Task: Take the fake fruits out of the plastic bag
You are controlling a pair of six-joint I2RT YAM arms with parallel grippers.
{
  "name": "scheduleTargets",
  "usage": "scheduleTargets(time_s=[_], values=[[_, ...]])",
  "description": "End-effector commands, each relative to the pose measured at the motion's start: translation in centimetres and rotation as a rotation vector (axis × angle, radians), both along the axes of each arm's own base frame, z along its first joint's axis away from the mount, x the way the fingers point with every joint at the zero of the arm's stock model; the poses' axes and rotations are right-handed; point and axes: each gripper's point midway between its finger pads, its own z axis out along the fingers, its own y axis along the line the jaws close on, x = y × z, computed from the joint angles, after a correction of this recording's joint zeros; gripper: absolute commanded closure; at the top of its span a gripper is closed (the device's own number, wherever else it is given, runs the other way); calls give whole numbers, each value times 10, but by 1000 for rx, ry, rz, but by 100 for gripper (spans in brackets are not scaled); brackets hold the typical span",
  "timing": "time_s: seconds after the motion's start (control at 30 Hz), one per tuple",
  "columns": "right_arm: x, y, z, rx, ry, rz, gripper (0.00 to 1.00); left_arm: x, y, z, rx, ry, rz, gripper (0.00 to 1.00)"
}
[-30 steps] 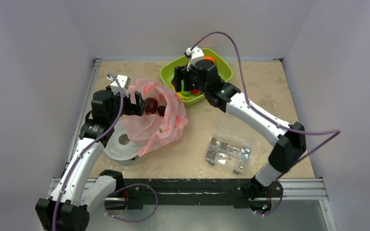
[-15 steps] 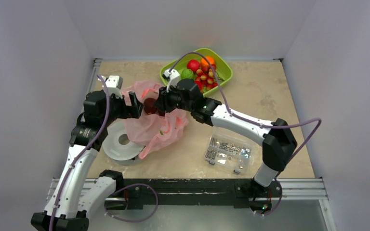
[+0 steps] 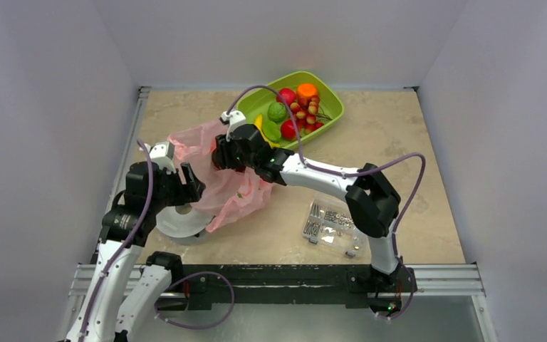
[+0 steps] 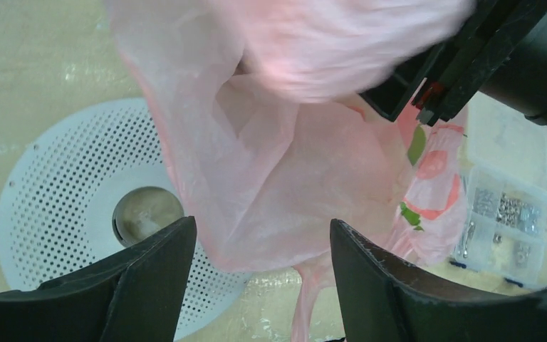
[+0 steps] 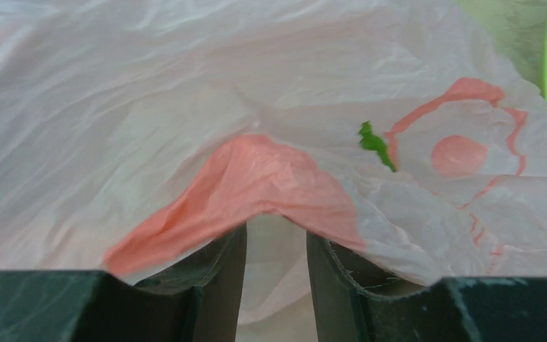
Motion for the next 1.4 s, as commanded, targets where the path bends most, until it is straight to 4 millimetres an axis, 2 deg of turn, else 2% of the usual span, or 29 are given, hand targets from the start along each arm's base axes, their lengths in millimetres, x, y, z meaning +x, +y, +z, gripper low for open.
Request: scheduleTargets(time_s=[0.0, 0.03, 0.1, 0.13, 0.2, 0.27, 0.33, 0.47, 0.53, 0.57, 0.67, 0.7, 0.9, 1.1, 1.3, 1.37], values=[[33, 1, 19, 25, -88, -131, 62, 3, 15, -10, -38, 21, 167, 32], [34, 3, 20, 28, -89, -131, 61, 5, 18, -11, -33, 20, 193, 28], [38, 7, 19, 24, -94, -129, 60, 11, 24, -17, -10, 33, 225, 10], [38, 9, 19, 23, -95, -121, 60, 13, 26, -21, 4, 48, 233, 5], [38, 11, 19, 24, -95, -113, 60, 19, 30, -25, 26, 80, 241, 1], [39, 11, 18, 25, -95, -114, 59, 32, 25, -29, 19, 85, 200, 0], [41, 10, 17, 26, -94, -117, 59, 48, 17, -32, -19, 93, 135, 7], [48, 5, 11, 19, -83, -136, 59, 67, 2, -31, -111, 149, 20, 42], [53, 2, 6, 10, -75, -146, 58, 70, -10, -27, -137, 153, -68, 59], [55, 2, 2, -3, -72, -146, 58, 71, -15, -25, -145, 146, -109, 71], [62, 1, -9, -48, -78, -152, 56, 70, -20, -25, -145, 111, -169, 97], [64, 0, -11, -61, -85, -154, 54, 69, -20, -27, -143, 99, -177, 100], [78, 2, -30, -131, -112, -151, 48, 59, -24, -17, -147, 6, -205, 100], [88, 6, -51, -177, -124, -139, 38, 57, -20, -21, -132, 19, -183, 100], [91, 14, -70, -197, -112, -94, 12, 57, -21, -26, -140, 40, -189, 100], [92, 16, -80, -211, -105, -87, 9, 58, -22, -27, -144, 43, -191, 100]])
